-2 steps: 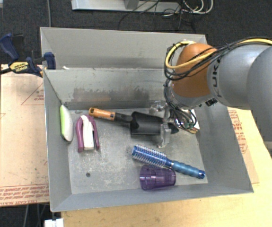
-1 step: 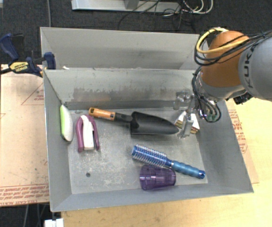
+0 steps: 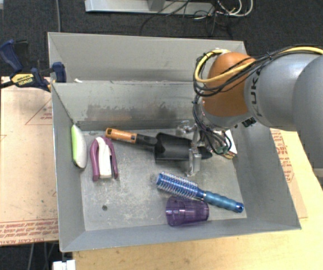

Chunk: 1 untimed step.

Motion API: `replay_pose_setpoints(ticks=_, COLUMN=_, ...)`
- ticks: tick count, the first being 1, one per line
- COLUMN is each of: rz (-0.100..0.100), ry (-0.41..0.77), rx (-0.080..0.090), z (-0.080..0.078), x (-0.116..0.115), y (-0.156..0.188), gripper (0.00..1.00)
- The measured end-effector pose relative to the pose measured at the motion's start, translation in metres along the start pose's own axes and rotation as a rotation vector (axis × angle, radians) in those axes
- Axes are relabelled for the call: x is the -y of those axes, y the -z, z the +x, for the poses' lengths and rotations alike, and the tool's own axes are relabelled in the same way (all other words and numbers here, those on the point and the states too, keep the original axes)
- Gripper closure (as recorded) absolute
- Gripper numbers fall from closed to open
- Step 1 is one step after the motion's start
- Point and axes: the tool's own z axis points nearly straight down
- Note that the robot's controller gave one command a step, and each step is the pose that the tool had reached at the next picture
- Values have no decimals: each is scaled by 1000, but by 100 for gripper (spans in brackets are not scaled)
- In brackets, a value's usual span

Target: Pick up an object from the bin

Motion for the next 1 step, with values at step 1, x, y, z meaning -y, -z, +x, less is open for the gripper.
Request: replay_pose_setpoints(ticks=1, rz=7, ry=-254, rx=19, z=-3, x=-31, y=4, gripper=0)
